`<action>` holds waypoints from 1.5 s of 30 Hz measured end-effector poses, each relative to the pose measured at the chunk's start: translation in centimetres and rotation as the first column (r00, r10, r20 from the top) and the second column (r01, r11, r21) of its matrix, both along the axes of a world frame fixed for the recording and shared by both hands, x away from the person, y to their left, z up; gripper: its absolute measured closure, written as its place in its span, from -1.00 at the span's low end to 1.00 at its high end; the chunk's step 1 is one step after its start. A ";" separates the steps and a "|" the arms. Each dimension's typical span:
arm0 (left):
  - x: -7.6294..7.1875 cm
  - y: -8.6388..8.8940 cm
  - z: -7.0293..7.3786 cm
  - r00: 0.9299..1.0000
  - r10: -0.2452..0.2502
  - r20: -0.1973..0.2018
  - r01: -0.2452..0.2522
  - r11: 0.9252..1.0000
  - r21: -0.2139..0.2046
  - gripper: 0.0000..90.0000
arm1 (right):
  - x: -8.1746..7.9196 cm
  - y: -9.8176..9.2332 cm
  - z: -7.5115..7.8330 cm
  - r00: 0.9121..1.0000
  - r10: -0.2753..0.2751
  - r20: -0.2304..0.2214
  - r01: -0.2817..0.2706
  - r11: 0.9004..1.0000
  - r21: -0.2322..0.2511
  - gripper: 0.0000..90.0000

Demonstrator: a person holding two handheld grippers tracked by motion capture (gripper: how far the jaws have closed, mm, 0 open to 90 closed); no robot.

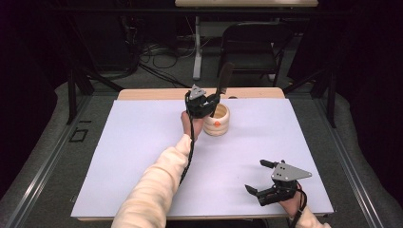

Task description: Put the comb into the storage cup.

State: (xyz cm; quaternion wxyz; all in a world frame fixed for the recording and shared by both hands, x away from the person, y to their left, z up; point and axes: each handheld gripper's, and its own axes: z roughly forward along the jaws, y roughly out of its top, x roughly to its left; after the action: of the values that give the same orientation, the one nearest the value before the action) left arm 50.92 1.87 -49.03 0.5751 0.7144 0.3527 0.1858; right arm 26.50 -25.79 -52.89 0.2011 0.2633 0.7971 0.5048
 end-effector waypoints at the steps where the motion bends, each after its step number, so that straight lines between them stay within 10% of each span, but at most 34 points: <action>1: 0.0 0.0 0.0 1.000 -0.002 -0.002 0.002 1.000 -0.002 0.61 | 0.0 0.0 0.0 1.000 0.000 0.000 0.000 1.000 0.000 -1.00; 45: -0.1 -0.8 -1.1 0.998 -0.011 -0.054 0.018 0.993 0.115 0.61 | 0.0 0.0 0.0 1.000 -0.003 0.003 0.003 1.000 0.000 -1.00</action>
State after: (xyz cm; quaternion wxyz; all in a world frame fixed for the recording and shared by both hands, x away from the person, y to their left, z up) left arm 50.80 1.08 -50.17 0.5247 0.7535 0.3514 0.1825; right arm 26.49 -25.81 -52.87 0.2029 0.2640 0.7963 0.5050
